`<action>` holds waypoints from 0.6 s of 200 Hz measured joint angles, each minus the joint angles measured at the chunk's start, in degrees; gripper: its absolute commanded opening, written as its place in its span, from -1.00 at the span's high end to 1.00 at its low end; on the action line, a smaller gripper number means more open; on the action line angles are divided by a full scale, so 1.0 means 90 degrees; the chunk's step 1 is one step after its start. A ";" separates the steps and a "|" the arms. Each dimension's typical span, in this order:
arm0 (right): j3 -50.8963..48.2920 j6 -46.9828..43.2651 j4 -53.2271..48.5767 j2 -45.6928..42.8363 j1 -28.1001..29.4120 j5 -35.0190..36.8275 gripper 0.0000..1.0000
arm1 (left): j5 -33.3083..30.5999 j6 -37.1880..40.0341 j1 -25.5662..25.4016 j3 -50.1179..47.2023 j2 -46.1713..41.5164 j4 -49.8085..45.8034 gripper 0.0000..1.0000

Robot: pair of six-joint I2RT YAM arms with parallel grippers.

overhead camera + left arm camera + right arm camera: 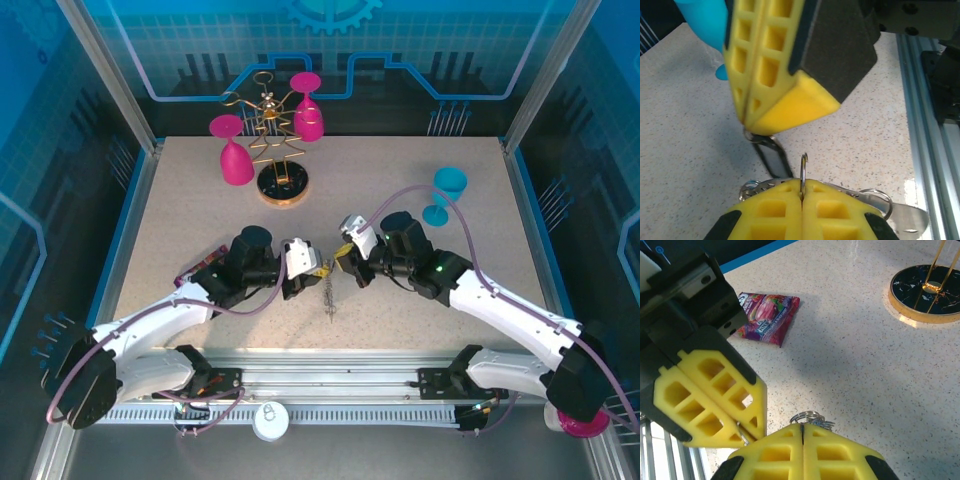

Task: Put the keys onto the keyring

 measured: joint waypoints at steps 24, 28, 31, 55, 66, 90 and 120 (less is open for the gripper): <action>-0.0083 -0.0294 -0.0129 -0.0211 -0.0002 -0.0075 1.00 | -0.0345 0.0204 -0.0075 -0.0170 -0.0194 0.0158 1.00; -0.0097 -0.0376 -0.0168 -0.0270 -0.0005 -0.0117 1.00 | -0.0391 0.0240 -0.0090 -0.0204 -0.0233 0.0194 1.00; -0.0109 -0.0423 -0.0197 -0.0308 -0.0005 -0.0151 1.00 | -0.0442 0.0272 -0.0102 -0.0228 -0.0257 0.0221 1.00; -0.0138 -0.0801 -0.0289 -0.0476 -0.0005 -0.0529 1.00 | -0.0712 0.0469 -0.0172 -0.0355 -0.0384 0.0376 1.00; -0.0138 -0.0901 -0.0301 -0.0454 -0.0005 -0.0712 1.00 | -0.0794 0.0568 -0.0194 -0.0367 -0.0389 0.0408 1.00; -0.0138 -0.1008 -0.0299 -0.0274 -0.0005 -0.1018 1.00 | -0.0886 0.0712 -0.0236 -0.0379 -0.0389 0.0408 1.00; -0.0138 -0.1035 -0.0231 -0.0095 -0.0002 -0.1248 1.00 | -0.0940 0.0862 -0.0301 -0.0425 -0.0389 0.0423 1.00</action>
